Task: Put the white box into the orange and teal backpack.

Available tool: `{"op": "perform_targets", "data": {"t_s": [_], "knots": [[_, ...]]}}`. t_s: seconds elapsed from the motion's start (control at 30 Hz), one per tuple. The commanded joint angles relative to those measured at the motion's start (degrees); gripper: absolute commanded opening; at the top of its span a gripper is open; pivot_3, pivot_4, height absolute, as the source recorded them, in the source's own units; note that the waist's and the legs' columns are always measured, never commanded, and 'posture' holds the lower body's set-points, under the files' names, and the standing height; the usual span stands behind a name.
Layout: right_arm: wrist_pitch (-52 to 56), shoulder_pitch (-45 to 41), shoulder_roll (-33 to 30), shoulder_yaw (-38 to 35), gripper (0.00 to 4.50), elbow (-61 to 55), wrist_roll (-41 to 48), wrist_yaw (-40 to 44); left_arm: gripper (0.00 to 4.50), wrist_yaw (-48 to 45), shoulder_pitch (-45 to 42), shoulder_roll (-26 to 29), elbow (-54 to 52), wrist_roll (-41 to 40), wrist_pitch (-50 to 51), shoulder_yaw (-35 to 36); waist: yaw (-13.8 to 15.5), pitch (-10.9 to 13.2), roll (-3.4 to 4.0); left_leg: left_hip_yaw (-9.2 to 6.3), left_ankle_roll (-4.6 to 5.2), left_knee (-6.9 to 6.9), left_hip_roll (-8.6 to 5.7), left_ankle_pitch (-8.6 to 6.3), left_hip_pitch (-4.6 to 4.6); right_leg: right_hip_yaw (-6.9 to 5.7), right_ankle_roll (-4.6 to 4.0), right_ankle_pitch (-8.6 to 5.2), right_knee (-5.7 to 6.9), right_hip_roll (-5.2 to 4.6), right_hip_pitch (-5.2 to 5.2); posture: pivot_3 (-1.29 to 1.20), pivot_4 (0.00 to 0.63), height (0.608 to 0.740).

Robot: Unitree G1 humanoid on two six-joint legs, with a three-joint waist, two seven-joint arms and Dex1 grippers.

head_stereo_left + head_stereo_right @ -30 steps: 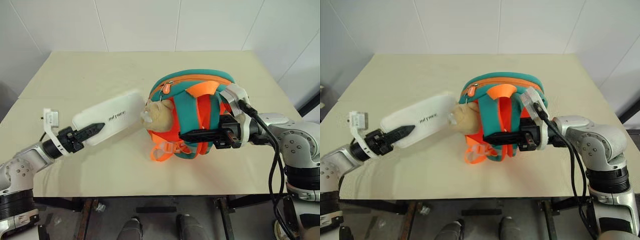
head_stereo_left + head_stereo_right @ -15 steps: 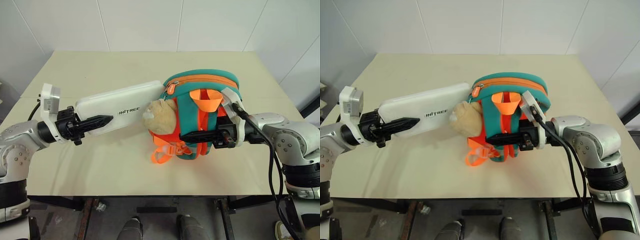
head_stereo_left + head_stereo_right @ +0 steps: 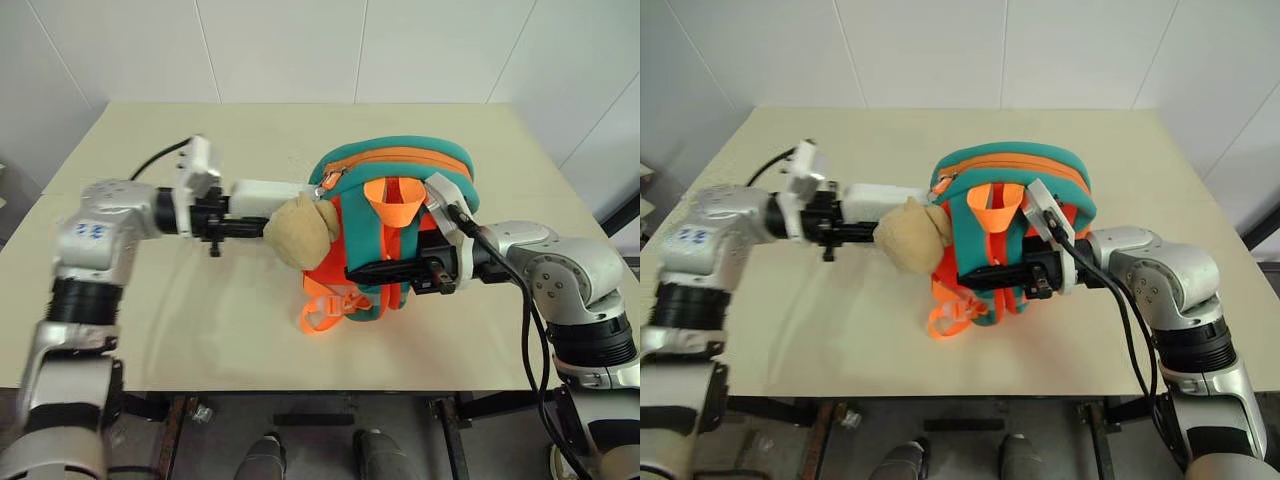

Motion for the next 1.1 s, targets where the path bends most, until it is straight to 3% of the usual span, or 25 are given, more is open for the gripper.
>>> {"op": "perform_targets", "data": {"t_s": [0.03,0.27,0.43,0.63,0.97,1.1], "knots": [[-0.83,-0.74,0.61,-0.31,0.04,-1.08,0.26,-0.02,1.21,2.52,-6.45,-6.7,6.71,4.18,-3.42,-2.77,0.07,0.0,0.0,-0.01,0.0,0.04,0.0,0.0,-0.02,-0.01,0.02,0.01,0.0,0.0,0.0,0.0,0.15,0.74],[-1.59,-0.27,1.93,-1.03,0.04,-2.01,0.14,-1.97,1.21,4.99,-10.27,-15.98,15.62,6.81,-4.3,-2.58,-0.7,0.0,0.0,0.01,0.12,0.26,0.0,-0.07,-0.12,0.04,0.12,-0.02,0.06,0.01,-0.07,0.0,0.15,0.74],[-1.59,1.08,1.86,-1.63,0.0,-3.19,0.65,-3.15,2.79,4.45,-9.1,-15.23,12.49,6.84,-4.46,-1.61,-0.1,0.01,0.0,0.0,0.12,0.42,-0.02,-0.07,-0.17,0.03,0.14,-0.01,0.08,0.0,-0.04,0.0,0.15,0.74],[-2.4,1.99,2.03,-1.99,0.0,-2.79,0.01,-4.12,4.38,-3.5,-7.42,-8.68,8.37,5.16,-5.47,-0.27,-0.49,0.01,0.01,-0.01,0.11,0.42,-0.01,-0.07,-0.19,0.04,0.16,0.0,0.13,0.01,-0.08,0.0,0.15,0.74],[-5.31,1.84,1.75,0.85,0.0,0.85,-6.19,-4.87,4.47,-13.5,-3.78,5.41,8.77,7.93,-11.31,0.15,-0.4,0.01,0.02,0.0,0.12,0.46,-0.02,-0.07,-0.15,0.04,0.15,0.0,0.13,0.01,-0.02,0.0,0.15,0.74],[-6.12,1.78,2.01,1.34,0.0,2.05,-7.58,-4.77,4.47,-13.97,-0.4,7.2,4.69,4.96,-12.53,2.99,-0.23,0.01,0.02,-0.03,0.12,0.43,0.01,-0.07,-0.15,0.02,0.12,-0.01,0.16,0.01,-0.05,0.0,0.15,0.74]]}}
